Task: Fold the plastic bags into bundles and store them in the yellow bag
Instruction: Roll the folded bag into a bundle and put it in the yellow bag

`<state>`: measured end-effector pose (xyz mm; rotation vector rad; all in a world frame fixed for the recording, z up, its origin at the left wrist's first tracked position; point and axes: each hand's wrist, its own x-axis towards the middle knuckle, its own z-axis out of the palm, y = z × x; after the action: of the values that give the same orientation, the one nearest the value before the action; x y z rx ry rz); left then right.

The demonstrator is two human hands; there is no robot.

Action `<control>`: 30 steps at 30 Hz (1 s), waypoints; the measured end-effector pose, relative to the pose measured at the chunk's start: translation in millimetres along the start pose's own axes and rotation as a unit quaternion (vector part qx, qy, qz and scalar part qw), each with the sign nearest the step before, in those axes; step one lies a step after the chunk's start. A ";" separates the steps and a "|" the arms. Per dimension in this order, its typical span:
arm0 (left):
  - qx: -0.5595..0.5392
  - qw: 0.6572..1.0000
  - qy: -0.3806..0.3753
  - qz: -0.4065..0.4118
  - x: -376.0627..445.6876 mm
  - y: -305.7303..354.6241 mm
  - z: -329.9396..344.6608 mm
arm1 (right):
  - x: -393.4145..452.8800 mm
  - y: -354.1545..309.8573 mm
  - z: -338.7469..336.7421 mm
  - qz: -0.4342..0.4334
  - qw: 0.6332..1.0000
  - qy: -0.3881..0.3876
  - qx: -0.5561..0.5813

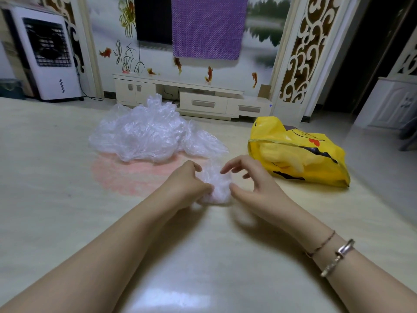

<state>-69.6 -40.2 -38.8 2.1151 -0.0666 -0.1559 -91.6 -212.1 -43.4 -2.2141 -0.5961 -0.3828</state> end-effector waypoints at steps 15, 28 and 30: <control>0.008 0.997 -0.021 0.071 -16.1 8.0 -21.4 | -4.6 4.2 4.3 0.001 0.995 -0.043 -0.087; -0.014 0.998 -0.054 0.030 -6.0 0.5 -17.7 | 5.1 6.7 7.0 0.095 0.995 0.011 0.033; 0.012 0.999 -0.026 0.036 -3.3 -2.8 -14.9 | 8.7 12.4 11.9 0.117 0.993 0.011 0.016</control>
<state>-70.8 -25.8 -33.2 2.1296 -0.1764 -0.1689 -76.8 -207.6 -54.8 -2.2156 -0.3248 -0.2727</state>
